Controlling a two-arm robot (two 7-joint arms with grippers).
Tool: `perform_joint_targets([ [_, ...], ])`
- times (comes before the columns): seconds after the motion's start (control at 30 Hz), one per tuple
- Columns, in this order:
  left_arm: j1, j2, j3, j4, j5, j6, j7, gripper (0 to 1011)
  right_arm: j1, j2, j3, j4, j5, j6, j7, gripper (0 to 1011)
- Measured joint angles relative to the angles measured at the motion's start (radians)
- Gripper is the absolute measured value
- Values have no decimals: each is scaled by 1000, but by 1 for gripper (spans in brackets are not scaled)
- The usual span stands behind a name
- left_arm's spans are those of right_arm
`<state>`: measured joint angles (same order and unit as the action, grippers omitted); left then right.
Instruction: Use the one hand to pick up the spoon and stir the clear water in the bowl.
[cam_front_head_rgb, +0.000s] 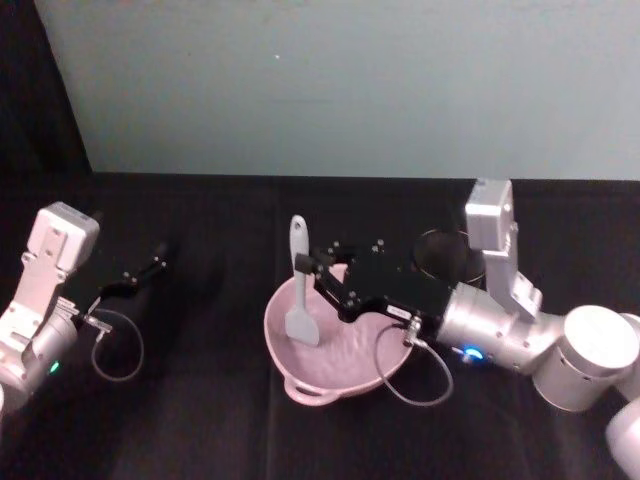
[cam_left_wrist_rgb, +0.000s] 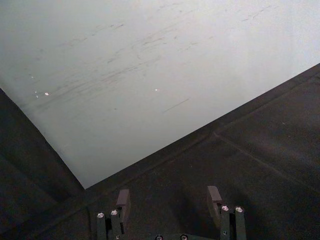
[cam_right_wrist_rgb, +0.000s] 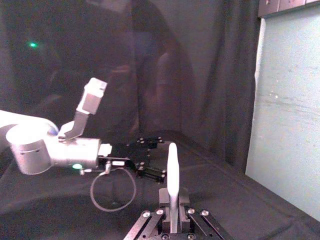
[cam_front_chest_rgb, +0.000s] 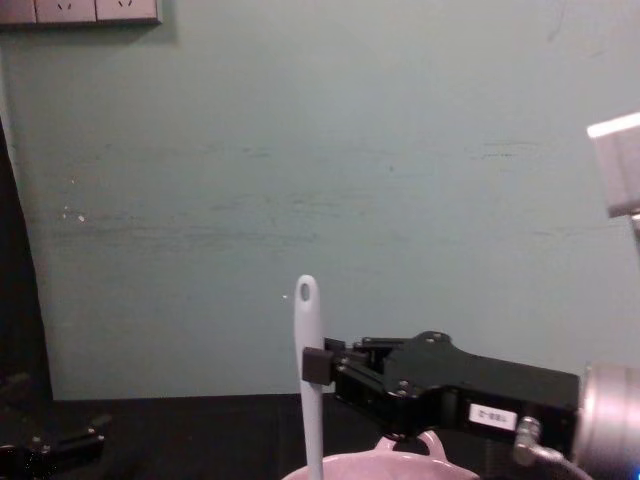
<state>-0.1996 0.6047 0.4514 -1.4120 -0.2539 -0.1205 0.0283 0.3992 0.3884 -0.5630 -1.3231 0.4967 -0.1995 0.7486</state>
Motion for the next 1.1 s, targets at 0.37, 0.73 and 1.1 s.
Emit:
perform_joint_targets([
  [0.37, 0, 0, 0, 0, 0, 0, 0, 1005, 83, -61, 4, 132, -34, -32, -36, 108],
  [0.73, 0, 0, 0, 0, 0, 0, 0, 1005, 70, -31, 58, 128, -55, -34, -86, 108],
  [1.1, 0, 0, 0, 0, 0, 0, 0, 1005, -24, 40, 115, 17, -49, -7, -113, 108],
])
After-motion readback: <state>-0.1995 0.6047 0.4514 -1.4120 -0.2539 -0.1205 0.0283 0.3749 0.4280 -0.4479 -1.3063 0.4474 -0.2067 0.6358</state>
